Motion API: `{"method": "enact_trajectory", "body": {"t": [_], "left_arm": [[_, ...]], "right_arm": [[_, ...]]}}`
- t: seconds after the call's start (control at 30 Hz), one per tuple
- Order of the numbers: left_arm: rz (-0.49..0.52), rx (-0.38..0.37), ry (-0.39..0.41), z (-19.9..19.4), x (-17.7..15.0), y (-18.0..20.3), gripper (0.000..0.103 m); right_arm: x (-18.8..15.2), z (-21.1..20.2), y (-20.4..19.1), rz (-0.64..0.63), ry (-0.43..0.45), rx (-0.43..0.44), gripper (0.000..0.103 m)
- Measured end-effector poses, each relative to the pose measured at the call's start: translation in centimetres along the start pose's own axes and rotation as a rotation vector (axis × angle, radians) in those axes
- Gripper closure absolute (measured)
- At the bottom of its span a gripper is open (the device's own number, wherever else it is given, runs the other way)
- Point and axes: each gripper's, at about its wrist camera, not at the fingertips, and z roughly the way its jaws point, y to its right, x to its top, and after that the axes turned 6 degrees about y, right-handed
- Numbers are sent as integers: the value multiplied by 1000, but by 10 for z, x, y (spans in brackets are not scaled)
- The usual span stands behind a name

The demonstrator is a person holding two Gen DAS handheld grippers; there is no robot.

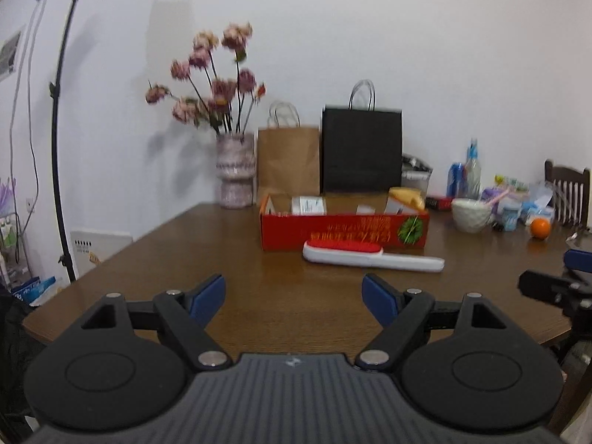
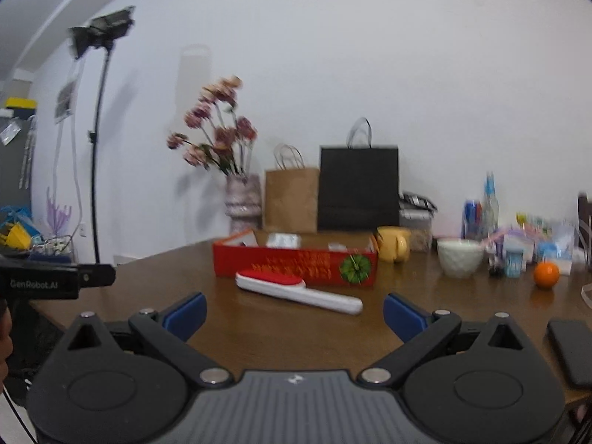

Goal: Organize rigid objects
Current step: 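Withdraw both tools from the box back over the table, then grasp the red-and-white lint roller with the left tool while the right tool grasps its handle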

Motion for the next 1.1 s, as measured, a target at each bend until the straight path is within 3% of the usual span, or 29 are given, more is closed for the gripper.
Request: {"method": "enact_trajectory", "body": {"t": [0.13, 0.2, 0.33, 0.6, 0.83, 0.93, 1.0, 1.1], "left_arm": [[39, -20, -62, 44, 8, 0, 20], [60, -40, -99, 76, 14, 1, 22], [59, -111, -178, 142, 24, 1, 30], [87, -184, -266, 264, 40, 15, 32], [84, -211, -338, 315, 25, 21, 33], [22, -221, -356, 319, 24, 18, 46], [49, -202, -346, 313, 25, 20, 65], [30, -172, -345, 299, 24, 17, 71]], "right_arm": [[4, 52, 24, 49, -146, -65, 18], [7, 84, 39, 79, -208, -55, 37], [8, 151, 69, 144, -307, -45, 62], [2, 240, 98, 173, -424, -82, 72], [2, 263, 108, 203, -455, -51, 73], [-1, 273, 106, 185, -478, -27, 75], [1, 278, 105, 161, -480, -24, 80], [3, 281, 104, 153, -486, -11, 89]]}}
